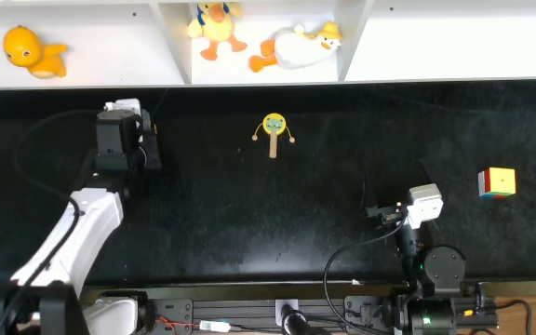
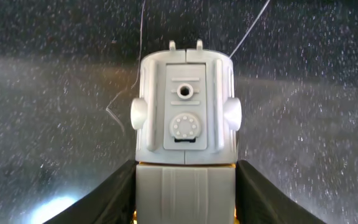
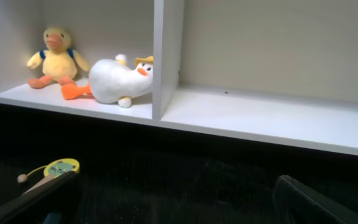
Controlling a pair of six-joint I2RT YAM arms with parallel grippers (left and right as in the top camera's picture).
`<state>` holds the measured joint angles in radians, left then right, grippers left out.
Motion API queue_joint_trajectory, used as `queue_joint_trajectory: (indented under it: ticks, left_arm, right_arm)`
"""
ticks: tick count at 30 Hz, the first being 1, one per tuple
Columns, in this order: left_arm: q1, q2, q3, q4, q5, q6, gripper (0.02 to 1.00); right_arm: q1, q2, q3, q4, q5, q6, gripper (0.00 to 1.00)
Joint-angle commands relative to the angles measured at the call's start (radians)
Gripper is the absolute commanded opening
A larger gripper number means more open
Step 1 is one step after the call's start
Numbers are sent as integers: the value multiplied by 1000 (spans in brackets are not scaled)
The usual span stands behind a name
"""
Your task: Store Toys
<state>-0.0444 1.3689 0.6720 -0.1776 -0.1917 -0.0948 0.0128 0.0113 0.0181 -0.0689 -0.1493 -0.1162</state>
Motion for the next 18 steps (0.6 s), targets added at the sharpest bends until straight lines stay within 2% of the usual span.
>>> queue_joint_trajectory:
  ticks: [1, 8, 11, 14, 18]
  left_arm:
    - [-3, -129, -3, -54, 11, 13, 424]
    - [-3, -268, 10, -106, 70, 12, 421]
    - [-3, -270, 46, -139, 76, 13, 389]
    - [-3, -270, 56, -154, 87, 13, 454]
    - [-3, -270, 55, -235, 86, -4, 467]
  right_arm:
    - [-7, -8, -14, 6, 2, -3, 993]
    - [-7, -8, -14, 6, 2, -3, 993]
    - [-7, -8, -14, 6, 2, -3, 996]
    - [-7, -8, -14, 6, 2, -3, 996]
    - [-7, -8, -14, 6, 2, -3, 996]
